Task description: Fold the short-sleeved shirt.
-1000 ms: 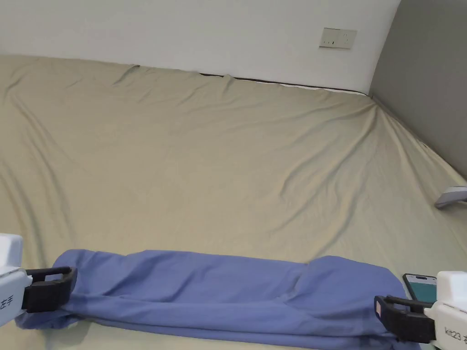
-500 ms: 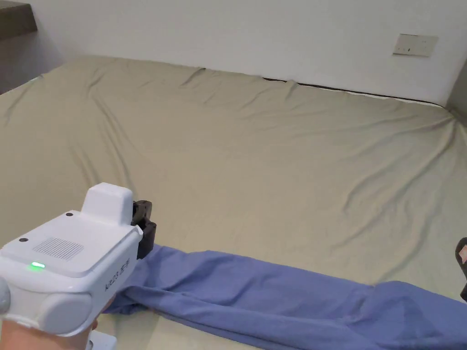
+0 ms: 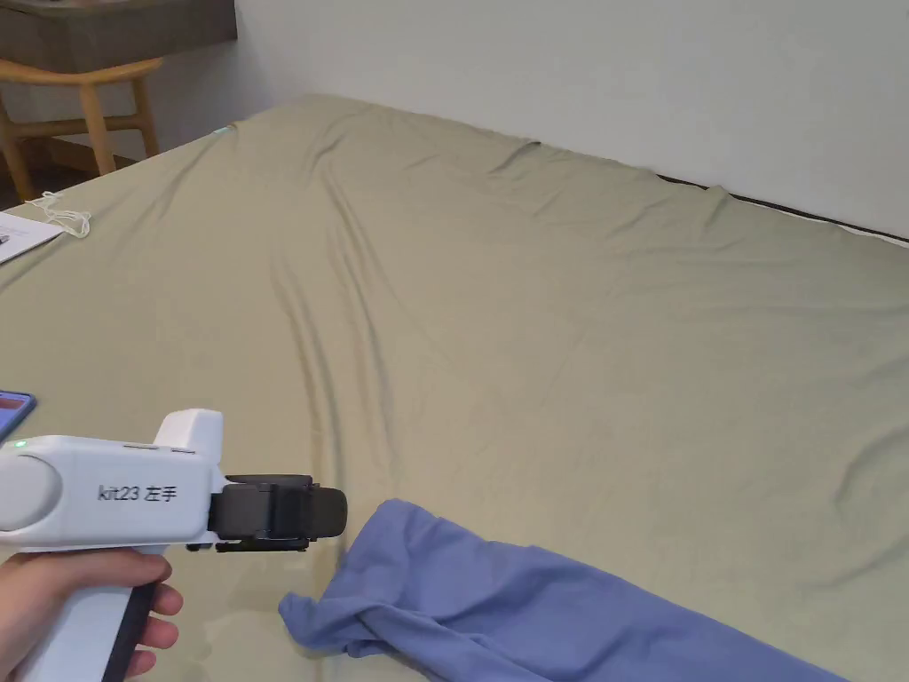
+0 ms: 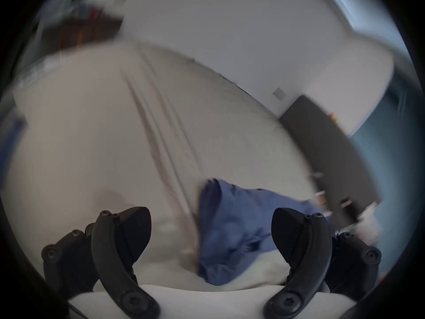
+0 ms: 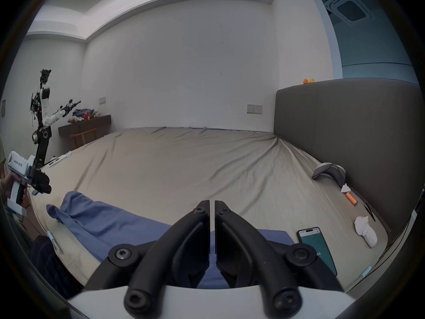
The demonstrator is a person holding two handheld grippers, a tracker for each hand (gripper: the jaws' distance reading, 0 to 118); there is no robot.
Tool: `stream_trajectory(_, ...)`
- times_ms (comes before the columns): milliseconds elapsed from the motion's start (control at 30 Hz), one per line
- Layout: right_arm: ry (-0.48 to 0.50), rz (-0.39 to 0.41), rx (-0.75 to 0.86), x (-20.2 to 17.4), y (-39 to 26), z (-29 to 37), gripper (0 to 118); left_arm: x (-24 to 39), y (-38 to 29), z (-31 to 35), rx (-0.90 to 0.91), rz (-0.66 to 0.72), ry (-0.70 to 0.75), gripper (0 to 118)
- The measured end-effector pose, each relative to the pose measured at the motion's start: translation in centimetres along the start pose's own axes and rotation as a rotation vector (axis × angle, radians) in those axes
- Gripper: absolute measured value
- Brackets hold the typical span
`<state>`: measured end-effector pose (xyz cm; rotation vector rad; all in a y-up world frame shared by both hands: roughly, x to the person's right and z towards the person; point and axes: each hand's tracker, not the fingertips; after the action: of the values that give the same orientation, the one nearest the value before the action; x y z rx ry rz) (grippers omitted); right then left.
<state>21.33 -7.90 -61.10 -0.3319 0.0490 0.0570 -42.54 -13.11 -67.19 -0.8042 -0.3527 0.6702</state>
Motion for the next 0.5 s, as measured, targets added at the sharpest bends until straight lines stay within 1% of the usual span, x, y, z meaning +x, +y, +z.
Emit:
stream_trajectory(33, 0.003, 0.004, -0.011, -0.5, 0.0, -0.3, 4, -1.9, 0.0, -0.5, -0.019, 0.130, -0.127, 105)
stream_trajectory(67, 0.007, 0.003, -0.018, -0.8, -0.1, -0.6, 4, -3.2, -0.1, -1.1, -0.052, 0.211, -0.232, 106)
stream_trajectory(133, 0.015, 0.008, -0.033, -1.7, 0.2, -1.1, 4, -5.7, -0.8, -3.4, -0.151, 0.304, -0.388, 106)
stream_trajectory(167, 0.012, 0.011, -0.033, -2.1, 0.3, -1.2, 4, -6.1, -1.3, -4.6, -0.185, 0.249, -0.377, 106)
stream_trajectory(200, 0.016, 0.013, -0.035, -2.4, 0.5, -1.4, 4, -5.6, -2.2, -6.0, -0.231, 0.227, -0.388, 107)
stream_trajectory(233, 0.020, 0.008, -0.038, -2.3, 0.6, -1.9, 4, -5.8, -3.0, -7.4, -0.255, 0.239, -0.368, 104)
stream_trajectory(267, 0.022, 0.004, -0.040, -2.5, 0.8, -2.1, 4, -5.5, -2.8, -7.5, -0.155, 0.232, -0.531, 102)
stream_trajectory(300, 0.028, 0.005, -0.042, -2.7, 1.1, -2.3, 4, -5.0, -2.6, -8.7, -0.200, 0.297, -0.537, 104)
stream_trajectory(333, 0.031, 0.007, -0.044, -3.1, 1.3, -2.5, 4, -3.9, -2.4, -9.9, -0.232, 0.341, -0.534, 104)
stream_trajectory(367, 0.036, 0.009, -0.043, -3.3, 1.5, -2.6, 4, -3.1, -2.4, -10.8, -0.240, 0.338, -0.560, 104)
stream_trajectory(400, 0.043, 0.012, -0.040, -3.6, 1.7, -2.8, 4, -2.2, -2.4, -11.8, -0.262, 0.308, -0.574, 101)
stream_trajectory(433, 0.048, 0.012, -0.040, -3.7, 1.9, -2.9, 4, -1.2, -2.3, -12.7, -0.281, 0.286, -0.562, 92)
stream_trajectory(467, 0.053, 0.011, -0.039, -3.9, 2.0, -3.0, 4, -2.9, -1.1, -13.8, -0.295, 0.268, -0.497, 64)
stream_trajectory(500, 0.061, 0.007, -0.038, -4.4, 2.2, -2.7, 4, -2.6, -0.9, -14.1, -0.301, 0.259, -0.384, 33)
